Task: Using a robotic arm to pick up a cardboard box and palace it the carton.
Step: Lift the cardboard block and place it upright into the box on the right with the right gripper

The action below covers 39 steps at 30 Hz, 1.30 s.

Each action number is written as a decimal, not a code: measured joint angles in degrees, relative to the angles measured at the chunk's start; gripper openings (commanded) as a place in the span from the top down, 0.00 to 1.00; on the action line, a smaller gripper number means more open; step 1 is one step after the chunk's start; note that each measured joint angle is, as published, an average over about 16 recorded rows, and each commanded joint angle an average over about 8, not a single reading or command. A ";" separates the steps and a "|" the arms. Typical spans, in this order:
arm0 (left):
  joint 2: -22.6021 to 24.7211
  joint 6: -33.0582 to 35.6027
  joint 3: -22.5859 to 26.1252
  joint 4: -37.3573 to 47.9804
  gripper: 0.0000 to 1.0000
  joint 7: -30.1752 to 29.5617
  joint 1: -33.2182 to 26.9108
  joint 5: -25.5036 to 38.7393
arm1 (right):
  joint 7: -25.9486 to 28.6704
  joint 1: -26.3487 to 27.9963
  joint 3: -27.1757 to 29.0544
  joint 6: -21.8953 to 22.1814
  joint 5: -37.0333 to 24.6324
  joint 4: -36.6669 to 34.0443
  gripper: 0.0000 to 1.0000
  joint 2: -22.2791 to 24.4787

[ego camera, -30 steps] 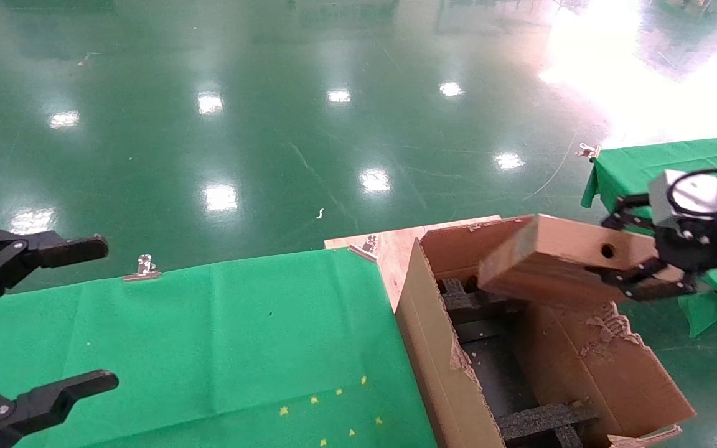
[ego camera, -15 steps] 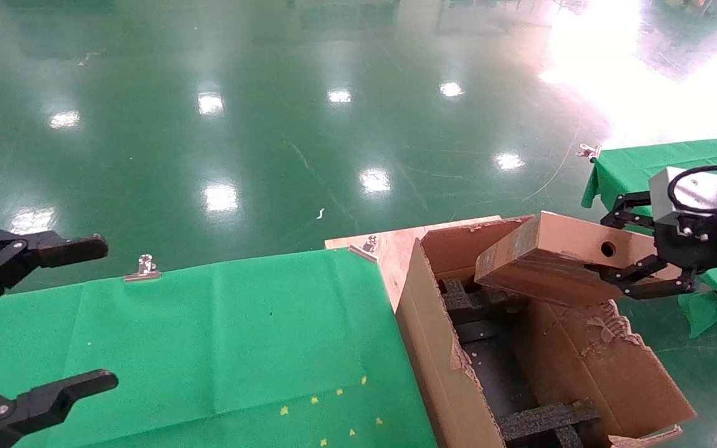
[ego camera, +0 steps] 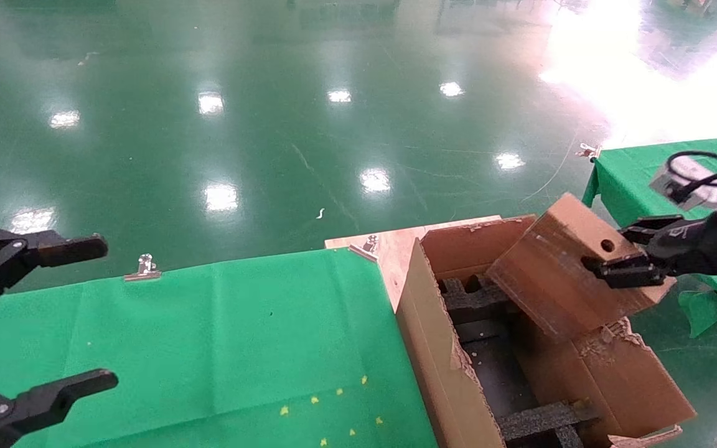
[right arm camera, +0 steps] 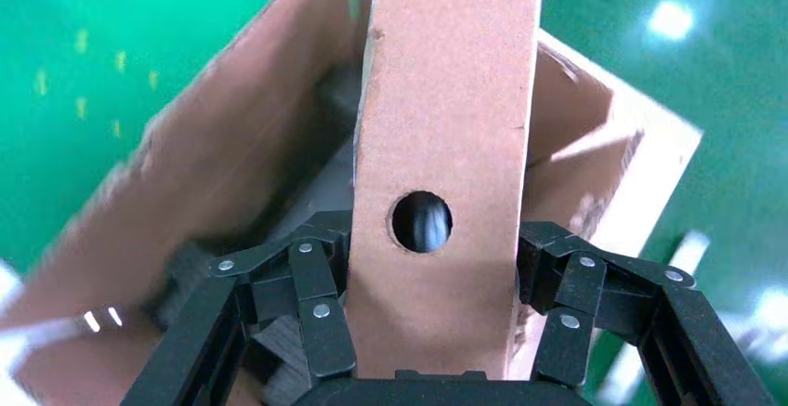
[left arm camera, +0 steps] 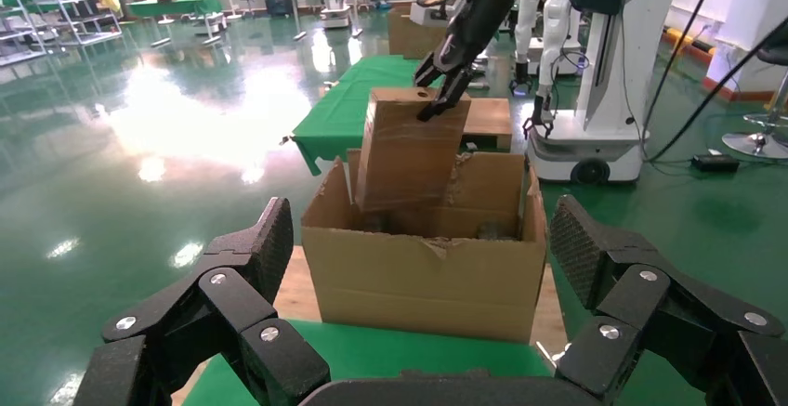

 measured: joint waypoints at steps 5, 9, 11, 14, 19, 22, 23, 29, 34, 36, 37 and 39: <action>0.00 0.00 0.00 0.00 0.00 0.00 0.00 0.00 | 5.10 -1.96 -0.14 2.12 2.17 0.51 1.00 1.23; 0.00 -0.01 0.00 0.01 0.00 0.00 0.00 -0.01 | 6.94 -2.74 -0.19 2.77 3.16 0.77 1.00 1.71; 0.00 -0.01 0.00 0.01 0.00 0.00 0.00 -0.01 | 7.13 -2.88 -0.22 2.83 3.30 0.79 1.00 1.77; 0.00 -0.01 0.00 0.01 0.00 0.01 0.01 -0.01 | 7.49 -3.07 -0.26 2.84 3.59 0.68 1.00 1.79; 0.00 -0.01 0.00 0.01 0.00 0.01 0.00 -0.02 | 9.25 -3.34 -0.48 3.41 3.57 0.05 1.00 1.56; 0.00 -0.01 0.00 0.01 0.00 0.01 0.00 -0.02 | 11.18 -3.66 -0.79 4.16 3.31 -0.30 1.00 1.49; 0.00 -0.01 0.00 0.01 0.00 0.01 0.00 -0.02 | 11.92 -3.79 -0.92 4.47 3.18 -0.39 1.00 1.48; 0.00 -0.01 0.01 0.01 0.00 0.01 0.00 -0.02 | 17.43 -4.74 -1.98 6.95 2.00 -0.47 1.00 1.72; -0.01 -0.01 0.01 0.02 0.00 0.01 0.00 -0.02 | 21.61 -5.48 -2.89 9.05 0.77 0.53 1.00 2.30; -0.01 -0.01 0.01 0.02 0.00 0.01 0.00 -0.03 | 22.90 -5.84 -3.21 9.79 0.42 1.18 1.00 2.59; -0.01 -0.01 0.01 0.02 0.00 0.01 0.00 -0.03 | 23.45 -6.04 -3.36 10.17 0.29 1.54 1.00 2.74; -0.01 -0.01 0.01 0.02 0.00 0.01 0.00 -0.03 | 24.45 -6.51 -3.66 10.94 0.08 2.29 1.00 3.03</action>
